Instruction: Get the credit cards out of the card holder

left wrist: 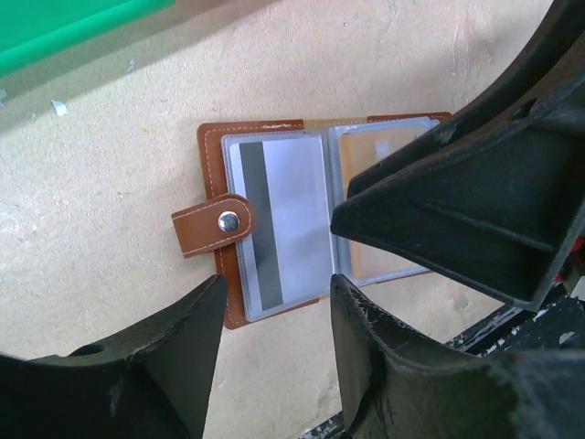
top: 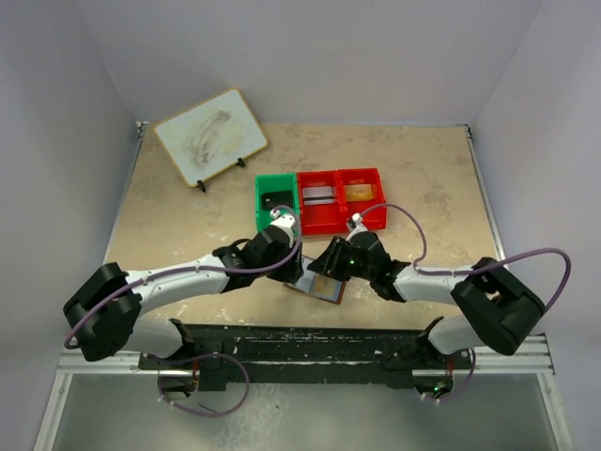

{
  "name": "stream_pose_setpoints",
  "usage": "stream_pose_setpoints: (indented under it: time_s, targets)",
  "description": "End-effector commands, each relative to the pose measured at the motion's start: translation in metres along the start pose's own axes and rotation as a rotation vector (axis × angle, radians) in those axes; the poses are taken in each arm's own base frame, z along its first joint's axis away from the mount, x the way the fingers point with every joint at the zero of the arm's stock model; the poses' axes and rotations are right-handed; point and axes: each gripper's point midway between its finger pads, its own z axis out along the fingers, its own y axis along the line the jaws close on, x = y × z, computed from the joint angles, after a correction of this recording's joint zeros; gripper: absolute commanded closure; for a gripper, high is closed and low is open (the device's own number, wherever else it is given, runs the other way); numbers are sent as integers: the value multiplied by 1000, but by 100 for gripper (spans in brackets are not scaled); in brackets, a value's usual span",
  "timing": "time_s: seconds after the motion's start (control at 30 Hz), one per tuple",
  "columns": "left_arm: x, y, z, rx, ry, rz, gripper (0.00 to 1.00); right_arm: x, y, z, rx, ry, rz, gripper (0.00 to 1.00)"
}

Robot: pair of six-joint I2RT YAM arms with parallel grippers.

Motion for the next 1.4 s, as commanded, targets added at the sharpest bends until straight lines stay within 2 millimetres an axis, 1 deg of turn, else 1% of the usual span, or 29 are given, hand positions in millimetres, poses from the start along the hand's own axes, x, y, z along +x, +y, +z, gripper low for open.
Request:
stream_pose_setpoints:
  time_s: [0.0,0.13,0.2,0.27,0.37,0.5,0.7,0.8,0.97,1.03,1.13,1.23,1.37]
  targets:
    - [-33,-13,-4,17,-91,32,54,3,7,0,-48,-3,44,61]
    - [-25,-7,5,-10,-49,63,59,17,6,7,-79,67,26,64]
    - [-24,-4,8,-28,-44,73,60,21,2,10,-71,66,51,65]
    - [-22,-3,11,-34,-29,84,61,21,-4,11,-34,52,75,67]
    - [-16,1,17,-53,2,91,67,19,-25,10,87,30,84,65]
    - [-5,7,22,-69,35,105,71,20,-31,7,106,21,90,65]
    - [14,13,28,-74,104,124,80,25,-32,7,93,32,109,65]
    - [23,17,30,-88,131,132,84,20,-26,9,68,18,103,65]
    - [31,26,32,-122,157,154,86,17,-19,10,53,18,97,65]
    - [35,29,34,-135,169,161,87,16,-25,8,106,17,112,64]
    - [39,27,36,-131,171,161,88,19,-43,4,196,14,134,63]
    - [44,23,37,-124,174,162,89,29,-43,1,168,42,168,63]
    - [53,23,39,-143,186,182,91,26,-40,9,142,34,172,65]
